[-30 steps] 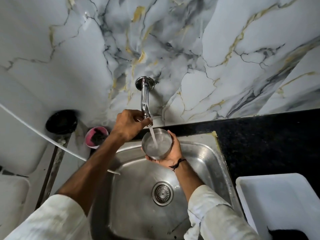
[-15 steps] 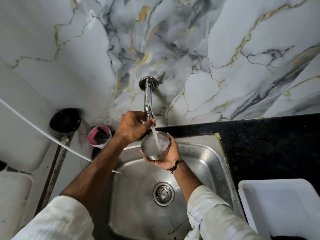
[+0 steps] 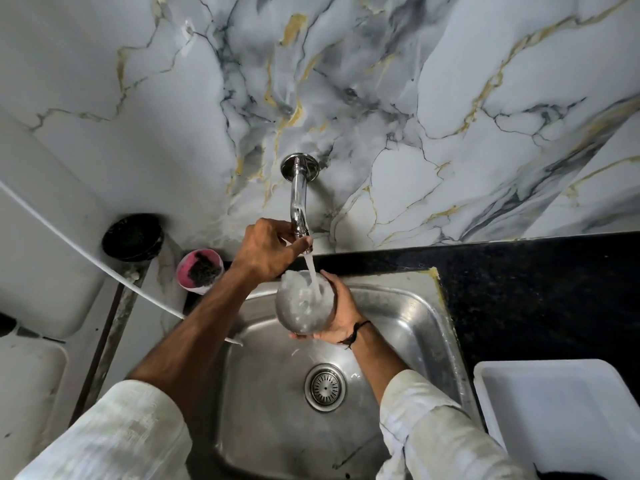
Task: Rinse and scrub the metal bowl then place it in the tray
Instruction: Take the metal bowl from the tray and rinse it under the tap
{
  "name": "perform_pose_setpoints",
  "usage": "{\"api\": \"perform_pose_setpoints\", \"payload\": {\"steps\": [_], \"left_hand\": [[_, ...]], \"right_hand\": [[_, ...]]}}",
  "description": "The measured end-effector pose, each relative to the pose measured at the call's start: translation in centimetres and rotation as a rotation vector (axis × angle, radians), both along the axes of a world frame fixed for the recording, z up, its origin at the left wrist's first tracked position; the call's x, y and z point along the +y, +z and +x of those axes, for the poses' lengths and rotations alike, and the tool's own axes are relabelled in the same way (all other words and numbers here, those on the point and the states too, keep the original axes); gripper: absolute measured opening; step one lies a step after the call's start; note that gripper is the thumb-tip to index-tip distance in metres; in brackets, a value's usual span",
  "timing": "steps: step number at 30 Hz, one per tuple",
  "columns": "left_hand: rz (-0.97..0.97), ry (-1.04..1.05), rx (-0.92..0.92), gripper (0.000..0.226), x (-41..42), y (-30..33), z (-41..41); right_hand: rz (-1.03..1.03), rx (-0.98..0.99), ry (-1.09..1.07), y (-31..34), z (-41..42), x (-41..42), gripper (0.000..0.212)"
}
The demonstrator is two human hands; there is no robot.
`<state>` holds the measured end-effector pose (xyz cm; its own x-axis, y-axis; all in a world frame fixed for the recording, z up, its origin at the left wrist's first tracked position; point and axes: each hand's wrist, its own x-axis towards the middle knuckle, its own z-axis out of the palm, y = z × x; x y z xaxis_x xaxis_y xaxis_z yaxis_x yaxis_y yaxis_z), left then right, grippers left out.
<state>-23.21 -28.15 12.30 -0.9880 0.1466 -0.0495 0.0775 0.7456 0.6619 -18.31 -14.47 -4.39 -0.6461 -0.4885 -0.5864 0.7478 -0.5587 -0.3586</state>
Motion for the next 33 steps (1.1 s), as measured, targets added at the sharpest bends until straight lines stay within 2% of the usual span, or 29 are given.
{"api": "perform_pose_setpoints", "payload": {"steps": [3,7,12,15,19,24,27,29,33], "left_hand": [[-0.003,-0.005,0.005,0.022,0.0,-0.2,-0.1],[-0.002,-0.016,0.011,0.023,-0.1,-0.3,-0.3],[0.001,-0.017,0.003,0.022,-0.1,-0.6,-0.5],[0.014,-0.024,-0.006,0.021,-0.1,-0.7,-0.6],[0.024,-0.04,-0.01,0.021,-0.2,-0.7,-0.7],[0.131,-0.111,-0.115,0.009,-1.2,-0.7,-1.1],[0.196,-0.125,-0.148,0.018,-1.5,-1.2,-1.1],[0.214,-0.12,-0.153,0.022,-1.4,-1.5,-1.0],[0.124,-0.069,-0.091,0.016,-1.3,-1.6,-1.0]], "right_hand": [[0.057,-0.054,-0.039,-0.8,0.2,0.7,0.083],[0.199,-0.04,-0.135,-0.1,-1.0,-0.4,0.063],[0.341,-0.045,-0.039,0.5,0.3,-1.6,0.072],[0.385,-0.138,-0.101,0.4,0.8,-1.2,0.078],[0.318,-0.235,-0.243,1.6,0.4,-1.4,0.087],[0.242,-0.172,-0.125,2.1,1.8,-1.1,0.093],[0.213,-0.239,-0.287,1.9,1.2,-0.3,0.095],[0.159,-0.219,-0.321,2.6,0.6,-0.5,0.101],[0.106,-0.15,-0.273,2.7,0.4,-1.3,0.097]]}}
